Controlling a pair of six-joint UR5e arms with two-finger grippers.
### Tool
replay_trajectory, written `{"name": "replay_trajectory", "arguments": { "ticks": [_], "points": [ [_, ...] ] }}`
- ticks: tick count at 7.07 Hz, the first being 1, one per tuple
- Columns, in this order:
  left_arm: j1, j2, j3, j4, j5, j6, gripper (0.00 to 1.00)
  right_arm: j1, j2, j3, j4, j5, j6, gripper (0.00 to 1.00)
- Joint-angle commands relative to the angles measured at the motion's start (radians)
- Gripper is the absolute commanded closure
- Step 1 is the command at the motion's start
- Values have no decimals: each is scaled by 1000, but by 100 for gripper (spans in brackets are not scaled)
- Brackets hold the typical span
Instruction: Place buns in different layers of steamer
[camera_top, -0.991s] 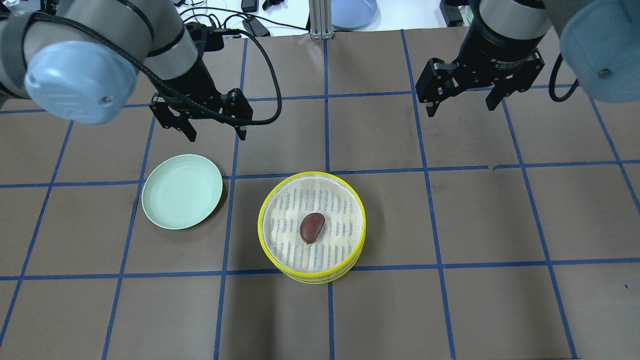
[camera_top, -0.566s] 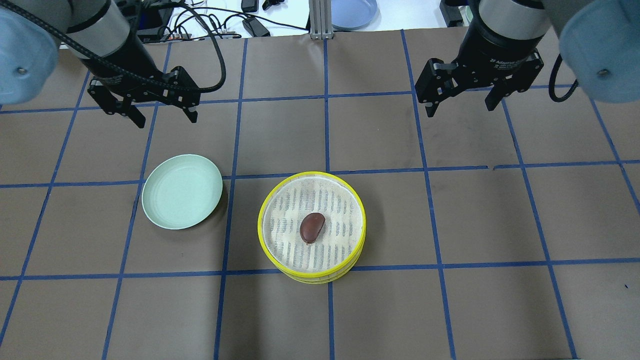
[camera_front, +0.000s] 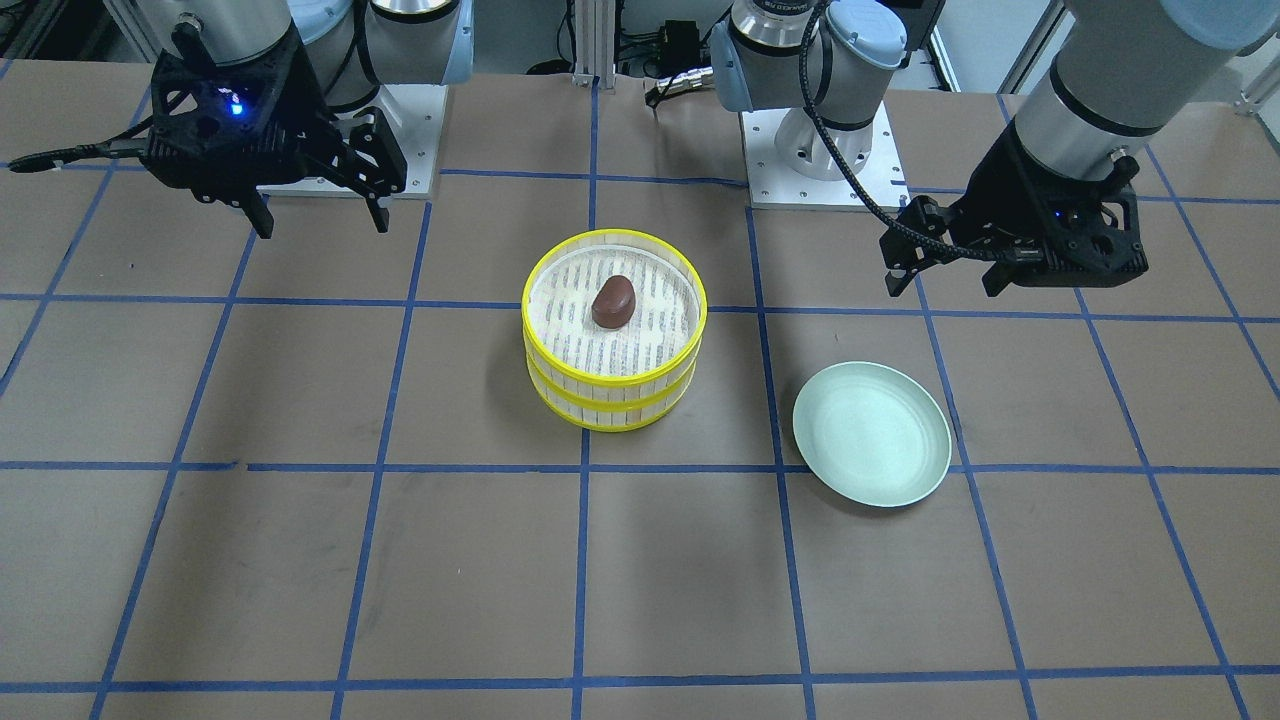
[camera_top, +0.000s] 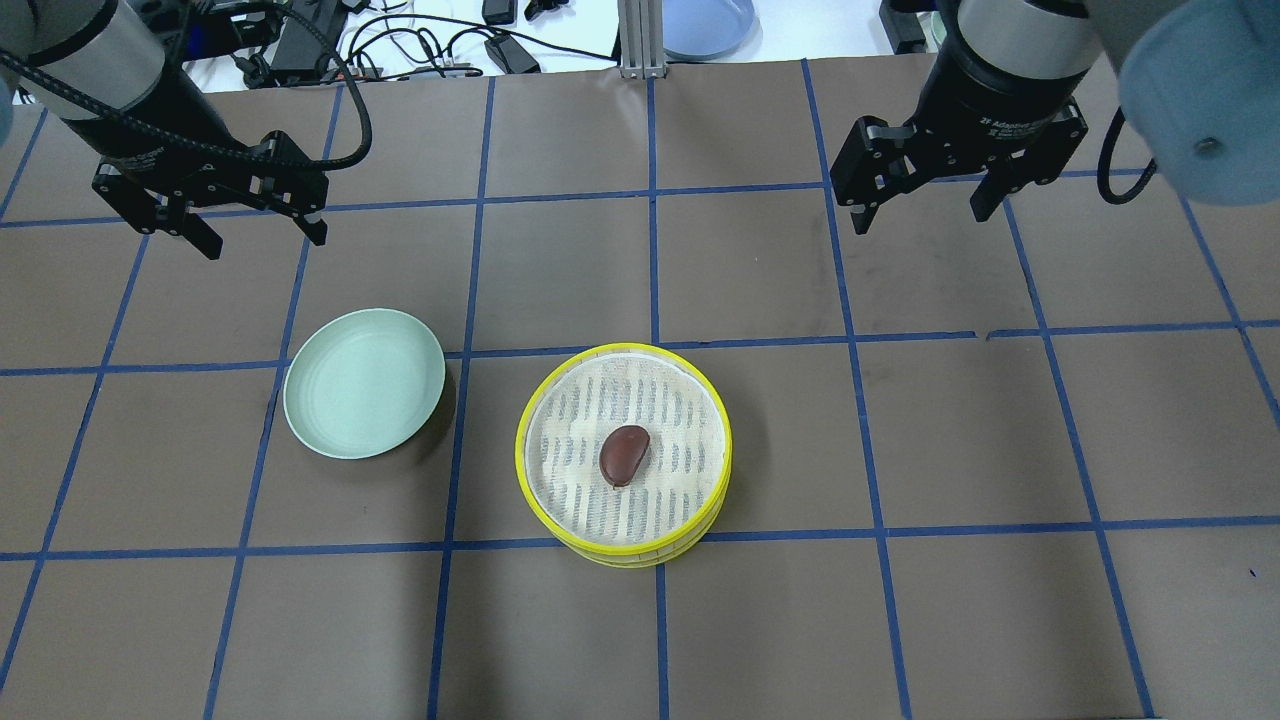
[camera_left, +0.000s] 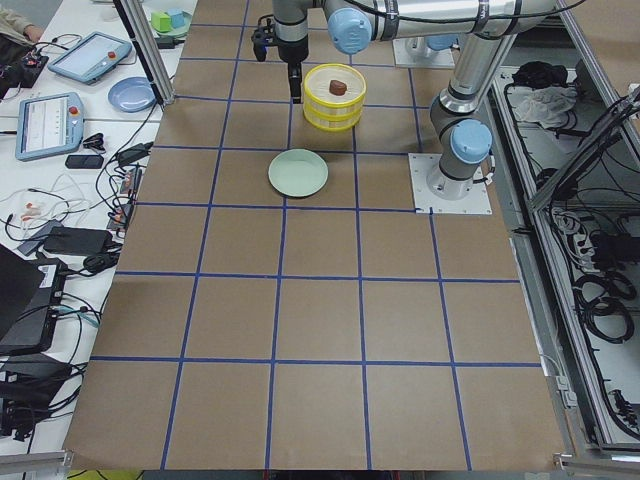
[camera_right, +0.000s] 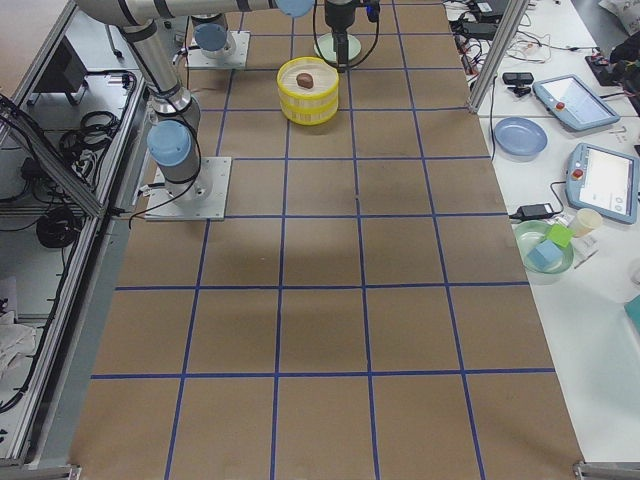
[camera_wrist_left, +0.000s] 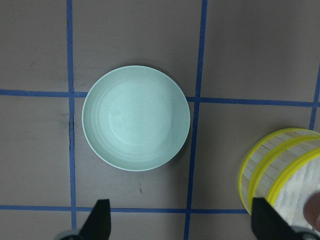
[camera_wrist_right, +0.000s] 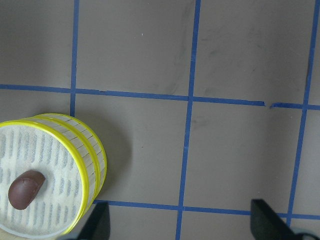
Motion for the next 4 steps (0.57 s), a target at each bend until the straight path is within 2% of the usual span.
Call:
{"name": "replay_trajectory", "arguments": {
  "ticks": [1, 2, 4],
  "points": [
    [1, -4, -19, -4, -2, 14, 0, 0, 0, 0, 0, 0, 0, 0],
    [12, -5, -49, -1, -6, 20, 0, 0, 0, 0, 0, 0, -3, 0],
    [-9, 8, -48, 3, -10, 5, 0, 0, 0, 0, 0, 0, -3, 0]
  ]
}}
